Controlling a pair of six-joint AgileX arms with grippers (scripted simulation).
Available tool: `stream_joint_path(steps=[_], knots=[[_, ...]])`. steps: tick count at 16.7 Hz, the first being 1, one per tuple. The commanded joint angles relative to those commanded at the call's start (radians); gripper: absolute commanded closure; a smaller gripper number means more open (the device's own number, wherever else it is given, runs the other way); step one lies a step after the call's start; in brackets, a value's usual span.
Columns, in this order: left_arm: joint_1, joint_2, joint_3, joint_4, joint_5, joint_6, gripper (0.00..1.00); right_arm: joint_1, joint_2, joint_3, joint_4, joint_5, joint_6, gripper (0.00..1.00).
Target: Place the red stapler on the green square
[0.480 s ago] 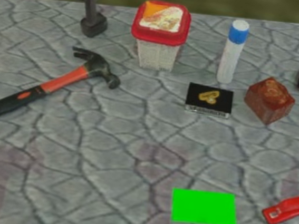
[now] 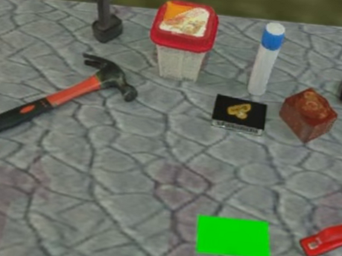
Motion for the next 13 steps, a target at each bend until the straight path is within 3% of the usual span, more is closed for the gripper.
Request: stream_joint_path(steps=[9, 13], knots=[[0.000, 0.000, 0.000, 0.000, 0.000, 0.000, 0.00, 0.172, 0.776, 0.508, -0.560, 0.003, -0.837, 0.00], [0.000, 0.000, 0.000, 0.000, 0.000, 0.000, 0.00, 0.243, 1.059, 0.710, -0.777, 0.001, -1.144, 0.00]])
